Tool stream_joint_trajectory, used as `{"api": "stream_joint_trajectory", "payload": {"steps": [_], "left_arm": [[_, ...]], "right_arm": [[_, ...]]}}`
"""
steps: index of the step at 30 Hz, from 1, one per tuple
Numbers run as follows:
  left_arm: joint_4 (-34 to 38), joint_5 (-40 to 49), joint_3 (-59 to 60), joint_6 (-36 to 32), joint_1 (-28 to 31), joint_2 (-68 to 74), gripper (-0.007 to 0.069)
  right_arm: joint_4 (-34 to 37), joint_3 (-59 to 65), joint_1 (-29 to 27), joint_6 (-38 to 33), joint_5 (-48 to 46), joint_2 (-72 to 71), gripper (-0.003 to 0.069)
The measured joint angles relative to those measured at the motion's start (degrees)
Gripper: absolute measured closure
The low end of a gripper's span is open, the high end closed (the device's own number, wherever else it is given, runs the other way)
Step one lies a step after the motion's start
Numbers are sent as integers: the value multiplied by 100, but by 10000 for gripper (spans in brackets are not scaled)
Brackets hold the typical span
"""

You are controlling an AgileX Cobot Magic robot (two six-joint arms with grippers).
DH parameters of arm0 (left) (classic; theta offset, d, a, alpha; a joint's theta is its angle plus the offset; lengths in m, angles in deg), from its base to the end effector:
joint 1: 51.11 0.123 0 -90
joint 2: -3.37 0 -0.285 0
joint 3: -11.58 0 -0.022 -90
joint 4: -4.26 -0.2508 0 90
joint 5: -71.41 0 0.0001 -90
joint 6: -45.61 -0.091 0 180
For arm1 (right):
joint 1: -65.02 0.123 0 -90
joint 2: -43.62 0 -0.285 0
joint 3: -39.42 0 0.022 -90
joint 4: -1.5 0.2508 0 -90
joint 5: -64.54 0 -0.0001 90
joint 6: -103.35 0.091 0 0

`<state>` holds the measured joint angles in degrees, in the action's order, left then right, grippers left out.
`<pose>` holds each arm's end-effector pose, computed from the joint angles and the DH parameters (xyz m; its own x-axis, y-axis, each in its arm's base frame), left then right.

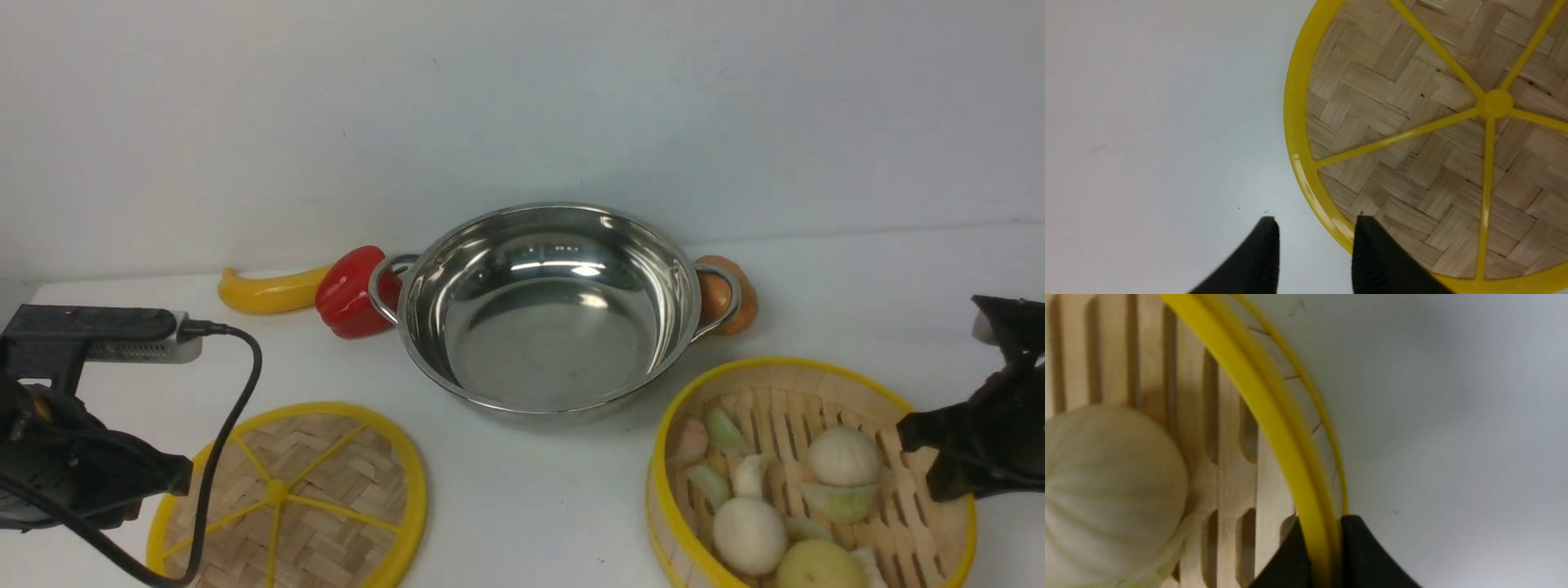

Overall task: Place the steamer in the pot on the white table, and put the lid on the steamer.
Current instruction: 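Reach for and grasp the rim of the bamboo steamer holding the buns with the right gripper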

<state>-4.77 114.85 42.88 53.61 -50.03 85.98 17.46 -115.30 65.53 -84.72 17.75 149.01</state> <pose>0.2366 0.0143 0.2408 -0.9185 -0.0419 -0.3932 -0.0837 0.9925 0.0896 0.2856 0.0208 0.1620 -0.9977 0.0425 -0.0533 0.0309 0.9787 0.2031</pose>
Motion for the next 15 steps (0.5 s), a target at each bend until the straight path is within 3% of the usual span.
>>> {"api": "stream_joint_trajectory", "payload": {"steps": [15], "left_arm": [[1,21,0,0,0,0,384]], "right_arm": [[-909,-890,0,220,-2190,-704,585]]}}
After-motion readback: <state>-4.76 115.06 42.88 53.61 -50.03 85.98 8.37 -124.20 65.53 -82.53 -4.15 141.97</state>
